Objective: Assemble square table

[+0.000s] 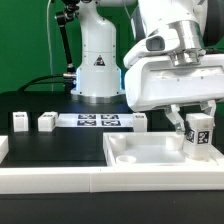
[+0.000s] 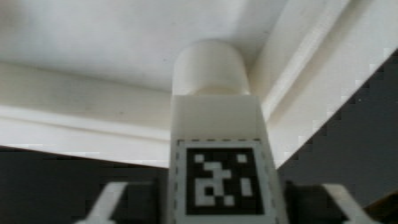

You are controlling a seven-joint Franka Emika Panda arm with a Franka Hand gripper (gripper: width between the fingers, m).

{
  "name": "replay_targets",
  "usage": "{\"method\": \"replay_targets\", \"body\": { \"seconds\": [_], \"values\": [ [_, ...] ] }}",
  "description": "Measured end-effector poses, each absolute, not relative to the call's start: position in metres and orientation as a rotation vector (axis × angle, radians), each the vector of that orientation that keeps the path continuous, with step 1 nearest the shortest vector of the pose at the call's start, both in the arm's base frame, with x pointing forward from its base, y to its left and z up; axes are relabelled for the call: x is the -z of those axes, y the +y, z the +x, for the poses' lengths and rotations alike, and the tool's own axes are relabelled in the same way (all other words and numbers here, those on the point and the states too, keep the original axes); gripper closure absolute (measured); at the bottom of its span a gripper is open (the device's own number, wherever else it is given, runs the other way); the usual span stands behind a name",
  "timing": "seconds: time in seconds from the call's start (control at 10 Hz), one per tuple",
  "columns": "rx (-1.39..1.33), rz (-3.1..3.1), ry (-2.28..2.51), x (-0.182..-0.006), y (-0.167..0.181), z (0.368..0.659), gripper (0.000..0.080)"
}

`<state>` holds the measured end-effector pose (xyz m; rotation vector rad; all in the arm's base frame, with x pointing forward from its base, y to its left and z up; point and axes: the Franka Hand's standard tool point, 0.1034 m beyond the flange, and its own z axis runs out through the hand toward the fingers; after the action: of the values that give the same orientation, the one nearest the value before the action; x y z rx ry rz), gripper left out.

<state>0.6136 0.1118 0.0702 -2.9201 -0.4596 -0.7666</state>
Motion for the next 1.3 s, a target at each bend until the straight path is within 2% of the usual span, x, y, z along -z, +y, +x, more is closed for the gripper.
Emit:
{"method": "replay_targets", "body": {
  "seconds": [0.1, 0.2, 0.3, 0.5, 0.9, 1.2, 1.3],
  "values": [
    [0.767, -2.92, -0.46, -0.07, 0.112, 0.614, 0.0304],
    [0.767, -2.92, -0.459, -0.07, 0.112, 0.614, 0.0304],
    [0.767, -2.92, -0.459, -0.07, 0.112, 0.614, 0.0184],
    [0.767, -2.92, -0.46, -0.071, 0.113, 0.614, 0.0152],
    [0.76, -2.915, -0.477, -0.096, 0.113, 0.619, 0.0151],
    [0.71, -2.916, -0.477, -0.092, 0.117, 0.616, 0.0151],
    [0.592, -2.916, -0.466, -0.088, 0.123, 0.61, 0.0151]
  ]
}}
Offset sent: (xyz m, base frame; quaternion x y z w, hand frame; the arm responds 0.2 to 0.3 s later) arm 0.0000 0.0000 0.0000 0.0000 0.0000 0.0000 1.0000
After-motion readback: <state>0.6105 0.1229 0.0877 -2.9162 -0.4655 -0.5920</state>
